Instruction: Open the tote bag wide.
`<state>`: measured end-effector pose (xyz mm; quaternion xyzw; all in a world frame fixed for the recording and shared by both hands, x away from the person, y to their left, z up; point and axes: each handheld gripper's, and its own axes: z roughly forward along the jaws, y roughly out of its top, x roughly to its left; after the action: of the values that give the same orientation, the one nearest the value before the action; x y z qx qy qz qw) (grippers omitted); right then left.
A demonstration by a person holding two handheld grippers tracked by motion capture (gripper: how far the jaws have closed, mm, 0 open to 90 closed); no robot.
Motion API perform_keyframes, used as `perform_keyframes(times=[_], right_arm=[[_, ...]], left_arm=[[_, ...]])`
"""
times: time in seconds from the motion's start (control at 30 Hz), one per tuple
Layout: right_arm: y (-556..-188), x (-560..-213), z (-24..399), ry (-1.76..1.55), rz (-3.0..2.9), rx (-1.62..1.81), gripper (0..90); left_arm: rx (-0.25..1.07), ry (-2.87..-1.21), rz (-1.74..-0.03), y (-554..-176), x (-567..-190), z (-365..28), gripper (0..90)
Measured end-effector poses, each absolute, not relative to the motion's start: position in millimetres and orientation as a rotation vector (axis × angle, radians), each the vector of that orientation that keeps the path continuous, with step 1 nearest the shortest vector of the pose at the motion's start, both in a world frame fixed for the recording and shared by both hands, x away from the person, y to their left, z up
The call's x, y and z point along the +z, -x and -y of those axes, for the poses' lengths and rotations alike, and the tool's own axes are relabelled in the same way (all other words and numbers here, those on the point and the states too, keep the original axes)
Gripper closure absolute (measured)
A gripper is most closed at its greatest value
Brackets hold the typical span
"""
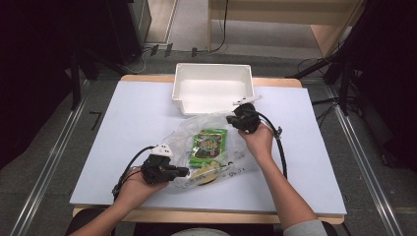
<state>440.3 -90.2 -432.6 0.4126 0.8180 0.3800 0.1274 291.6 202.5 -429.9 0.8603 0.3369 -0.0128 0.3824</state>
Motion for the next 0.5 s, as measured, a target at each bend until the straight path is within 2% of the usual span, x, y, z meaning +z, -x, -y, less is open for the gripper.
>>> perform_keyframes(times=[0.1,0.3,0.5], right_arm=[[-423.8,-423.8,92.5,-1.152,-2.382,1.152,90.0],[-398.7,-429.7,95.3,-1.124,-2.429,1.161,90.0],[-384.6,-431.6,94.1,-1.092,-2.463,1.145,90.0]], left_arm=[[-0.001,-2.172,-0.858,-299.7,-418.6,-201.8,89.9],[0.045,-2.164,-0.860,-329.9,-398.5,-190.7,89.5],[0.101,-2.175,-0.872,-364.0,-394.7,-181.9,89.5]])
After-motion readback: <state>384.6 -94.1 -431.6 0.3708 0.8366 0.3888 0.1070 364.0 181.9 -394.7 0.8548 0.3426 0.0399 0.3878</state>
